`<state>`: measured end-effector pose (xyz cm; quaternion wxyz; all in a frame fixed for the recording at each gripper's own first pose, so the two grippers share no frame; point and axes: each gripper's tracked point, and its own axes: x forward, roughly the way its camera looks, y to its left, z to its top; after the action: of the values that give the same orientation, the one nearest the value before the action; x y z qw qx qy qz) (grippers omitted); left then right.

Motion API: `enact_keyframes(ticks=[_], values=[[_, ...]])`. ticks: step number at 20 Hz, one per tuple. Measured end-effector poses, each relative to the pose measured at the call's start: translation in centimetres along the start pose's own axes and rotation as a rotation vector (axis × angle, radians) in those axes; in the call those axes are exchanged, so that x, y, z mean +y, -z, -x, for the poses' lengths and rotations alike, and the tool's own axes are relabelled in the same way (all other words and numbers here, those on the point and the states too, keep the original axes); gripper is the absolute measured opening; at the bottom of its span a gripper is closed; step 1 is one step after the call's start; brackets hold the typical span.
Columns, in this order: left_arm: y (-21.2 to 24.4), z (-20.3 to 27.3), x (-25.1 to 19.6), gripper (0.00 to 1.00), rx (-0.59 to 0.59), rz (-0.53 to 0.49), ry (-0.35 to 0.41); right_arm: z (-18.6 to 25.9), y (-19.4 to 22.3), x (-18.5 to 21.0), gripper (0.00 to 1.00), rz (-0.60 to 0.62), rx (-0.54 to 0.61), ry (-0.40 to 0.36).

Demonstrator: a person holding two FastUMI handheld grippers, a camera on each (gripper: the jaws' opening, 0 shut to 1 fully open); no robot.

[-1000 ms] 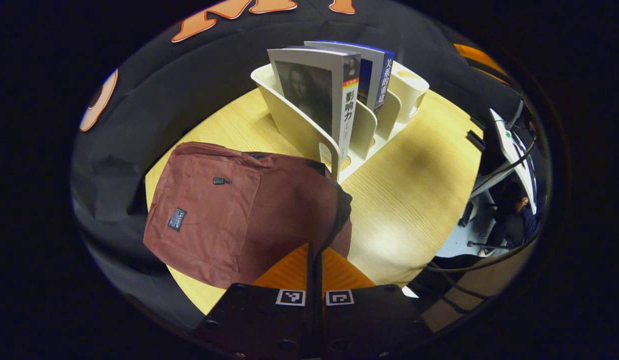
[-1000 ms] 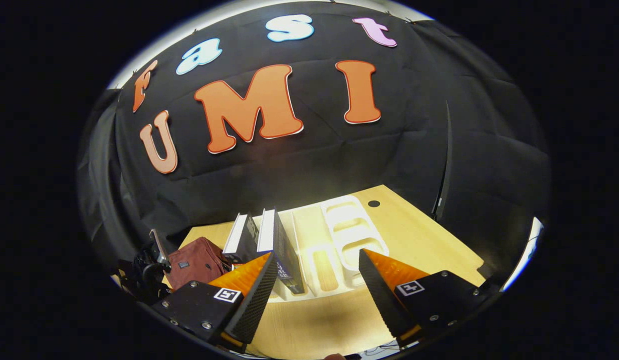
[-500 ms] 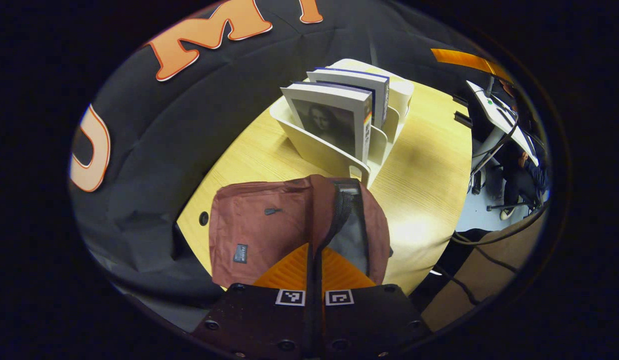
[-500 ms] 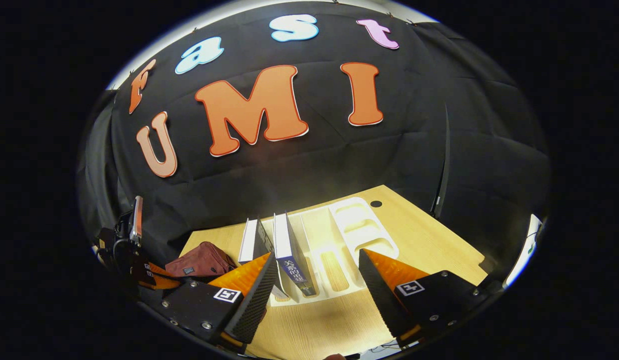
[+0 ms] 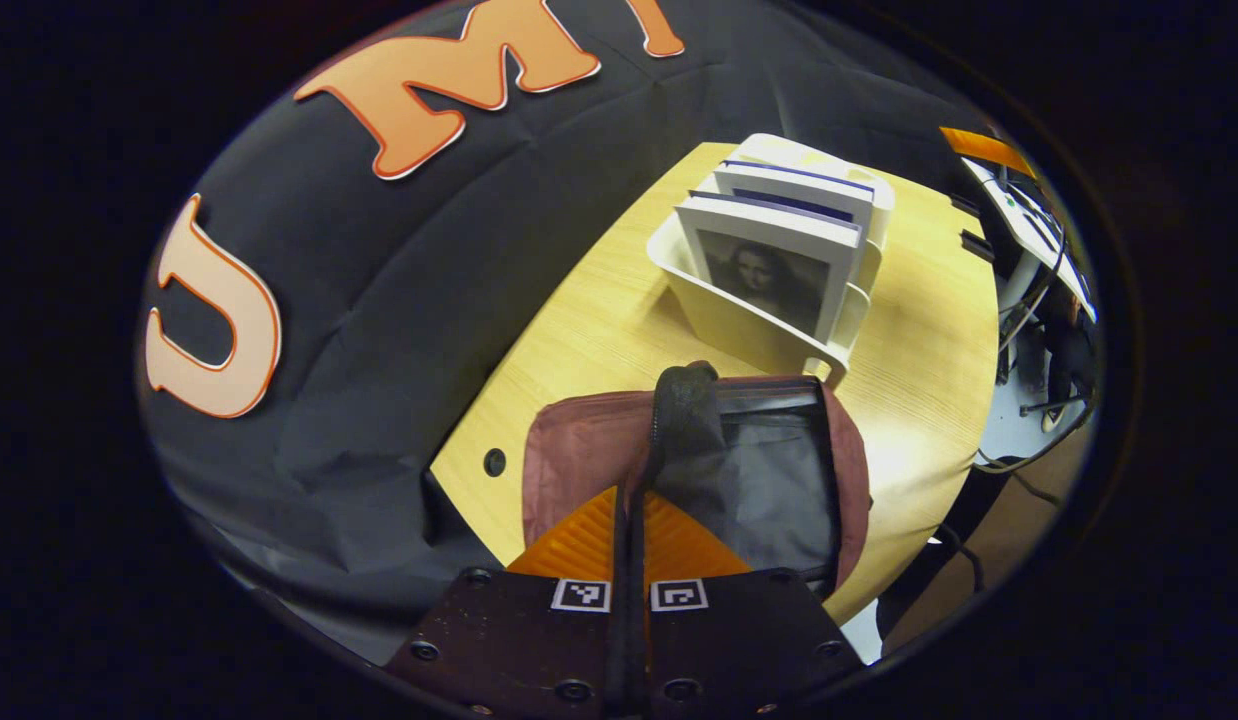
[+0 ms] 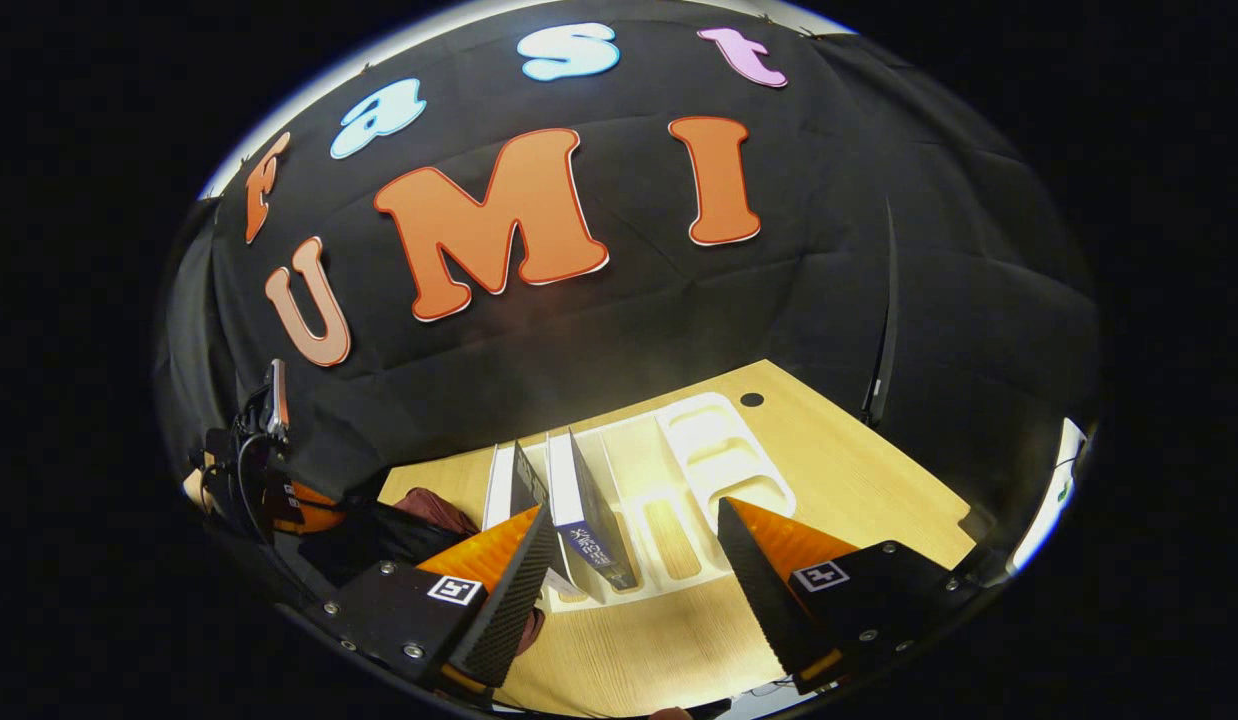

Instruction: Open the schoolbag, grab two books from the bookshelf and put them into the schoolbag.

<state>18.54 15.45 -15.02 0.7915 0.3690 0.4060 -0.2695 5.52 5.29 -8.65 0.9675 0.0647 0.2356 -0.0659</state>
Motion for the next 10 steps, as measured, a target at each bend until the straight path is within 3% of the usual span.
enact_keyframes(ticks=[6, 10], values=[[0.5, -1.5, 1.3, 0.01, 0.004, 0.058, 0.011, -0.4, -1.5, 0.9, 0.97, -0.006, 0.024, -0.013], [0.7, -2.2, 0.7, 0.01, 0.001, 0.068, 0.039, -0.9, -4.9, 4.2, 0.97, 0.078, 0.029, -0.059]])
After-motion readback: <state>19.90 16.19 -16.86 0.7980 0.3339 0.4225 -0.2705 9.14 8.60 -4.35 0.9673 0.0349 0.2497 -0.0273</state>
